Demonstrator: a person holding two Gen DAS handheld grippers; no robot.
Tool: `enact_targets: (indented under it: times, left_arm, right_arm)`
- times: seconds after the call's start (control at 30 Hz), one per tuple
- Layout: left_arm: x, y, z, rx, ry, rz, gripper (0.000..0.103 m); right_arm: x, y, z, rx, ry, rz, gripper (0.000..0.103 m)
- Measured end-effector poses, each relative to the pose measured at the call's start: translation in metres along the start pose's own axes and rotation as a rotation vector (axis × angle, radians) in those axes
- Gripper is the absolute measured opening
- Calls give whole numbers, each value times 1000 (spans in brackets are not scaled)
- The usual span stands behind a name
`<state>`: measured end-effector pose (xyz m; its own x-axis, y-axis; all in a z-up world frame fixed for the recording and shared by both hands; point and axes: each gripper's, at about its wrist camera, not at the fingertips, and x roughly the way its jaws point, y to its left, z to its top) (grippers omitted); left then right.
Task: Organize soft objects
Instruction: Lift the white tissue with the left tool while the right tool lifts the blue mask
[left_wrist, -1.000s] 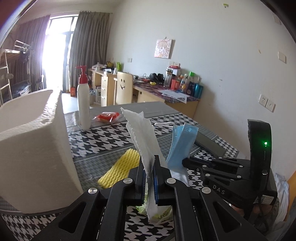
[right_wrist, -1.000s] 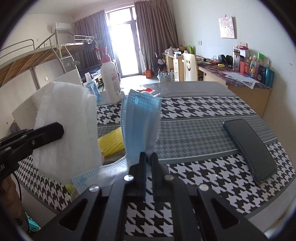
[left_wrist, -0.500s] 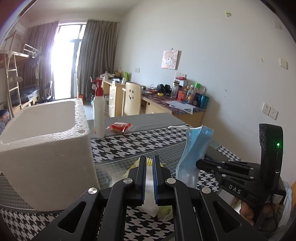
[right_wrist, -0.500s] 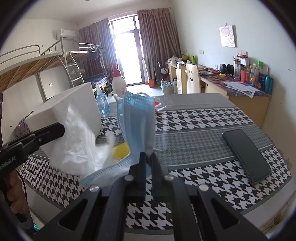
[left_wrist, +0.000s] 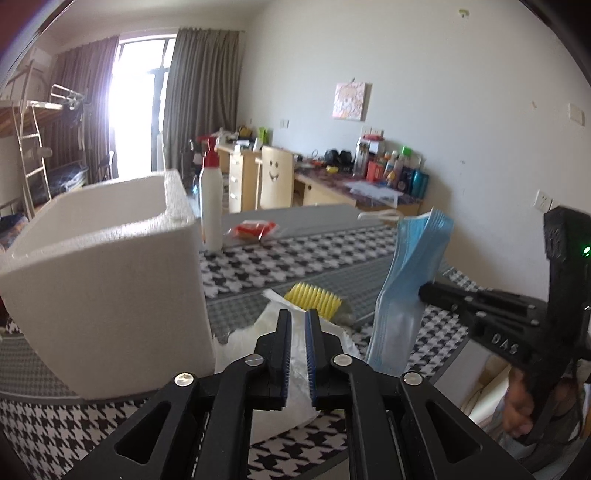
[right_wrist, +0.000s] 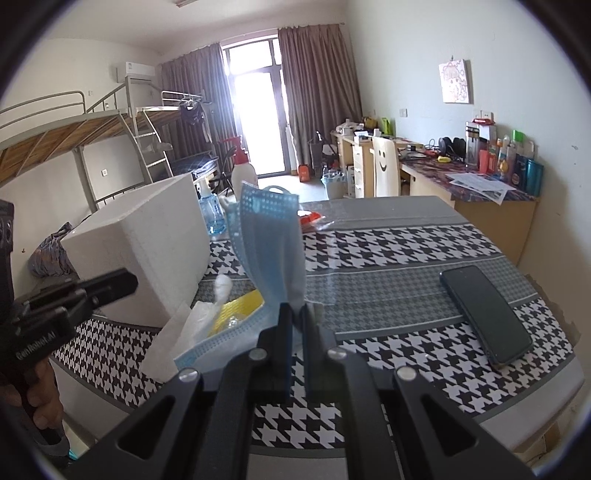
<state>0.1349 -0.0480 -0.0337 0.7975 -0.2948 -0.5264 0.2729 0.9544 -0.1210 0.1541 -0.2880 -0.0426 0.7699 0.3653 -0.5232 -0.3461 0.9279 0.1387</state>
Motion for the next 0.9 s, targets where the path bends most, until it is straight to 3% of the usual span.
enact_targets:
  times: [0.13,0.17,0.37,0.67,0.9]
  left_arm:
    - [9,7,-8,-34,40,17,56]
    - [9,9,-10,-50,43,21,58]
    - [25,10,-24,-45,116,44,61]
    - [50,21,-43,-51,221,136,61]
    - [58,27,-54,-67,269,140,61]
  right_arm:
    - [2,1,-2,3,5,8,7]
    - [2,1,-3,2,6,10,7]
    - [2,-2,-3,3,9,15,7]
    - [1,-2,-5,8,8,21,7]
    - [-7,-1,-1,8,-12,29,7]
